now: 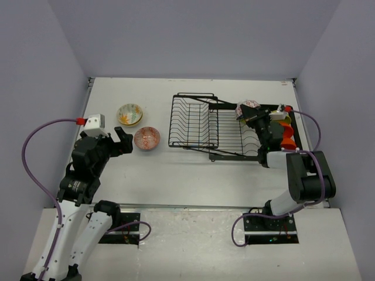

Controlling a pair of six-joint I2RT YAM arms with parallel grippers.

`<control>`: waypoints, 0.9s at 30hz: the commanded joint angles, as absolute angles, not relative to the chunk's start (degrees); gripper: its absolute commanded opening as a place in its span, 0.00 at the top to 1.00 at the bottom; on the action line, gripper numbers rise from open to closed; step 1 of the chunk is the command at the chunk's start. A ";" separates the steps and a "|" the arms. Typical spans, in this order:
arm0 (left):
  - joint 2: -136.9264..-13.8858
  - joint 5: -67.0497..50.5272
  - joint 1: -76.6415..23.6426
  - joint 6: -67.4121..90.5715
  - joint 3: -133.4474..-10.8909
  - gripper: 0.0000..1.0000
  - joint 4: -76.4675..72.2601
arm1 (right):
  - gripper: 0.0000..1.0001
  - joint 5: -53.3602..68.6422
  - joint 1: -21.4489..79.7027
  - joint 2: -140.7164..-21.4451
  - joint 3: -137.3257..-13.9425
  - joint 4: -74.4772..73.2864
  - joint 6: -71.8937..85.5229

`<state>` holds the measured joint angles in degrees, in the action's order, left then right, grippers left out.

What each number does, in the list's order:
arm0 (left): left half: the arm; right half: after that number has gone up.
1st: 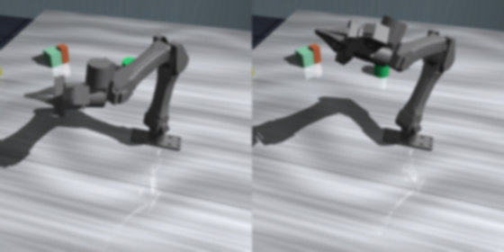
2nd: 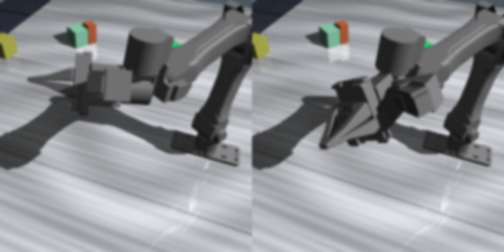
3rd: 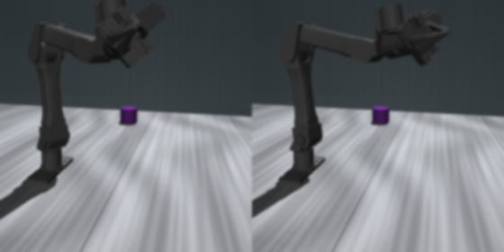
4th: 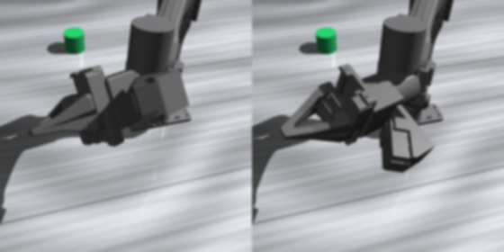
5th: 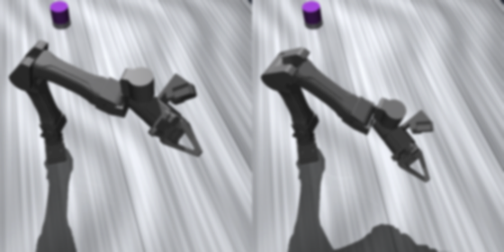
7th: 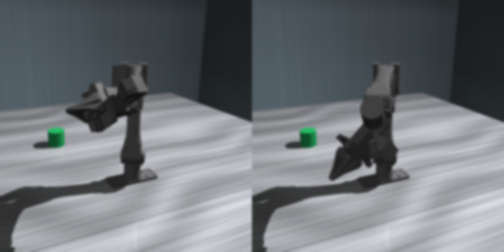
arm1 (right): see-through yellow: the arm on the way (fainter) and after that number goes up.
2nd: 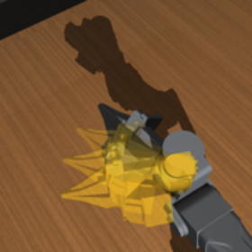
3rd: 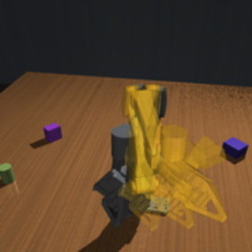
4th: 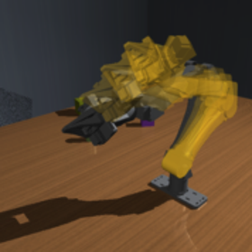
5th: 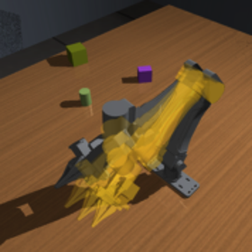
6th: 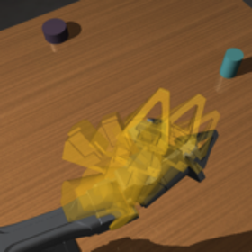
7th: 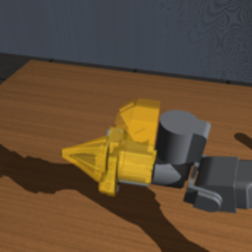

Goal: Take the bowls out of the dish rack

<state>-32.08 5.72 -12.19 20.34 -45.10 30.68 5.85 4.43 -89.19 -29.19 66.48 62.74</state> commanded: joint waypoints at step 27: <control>-52.73 -14.60 -25.11 24.35 -76.71 0.00 40.15 | 1.00 0.73 70.12 -70.98 -70.03 -32.41 -26.01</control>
<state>-51.20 -14.04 -21.37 24.91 -71.09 35.05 16.01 65.58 -66.15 -62.61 -20.95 -18.94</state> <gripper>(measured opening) 0.997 0.082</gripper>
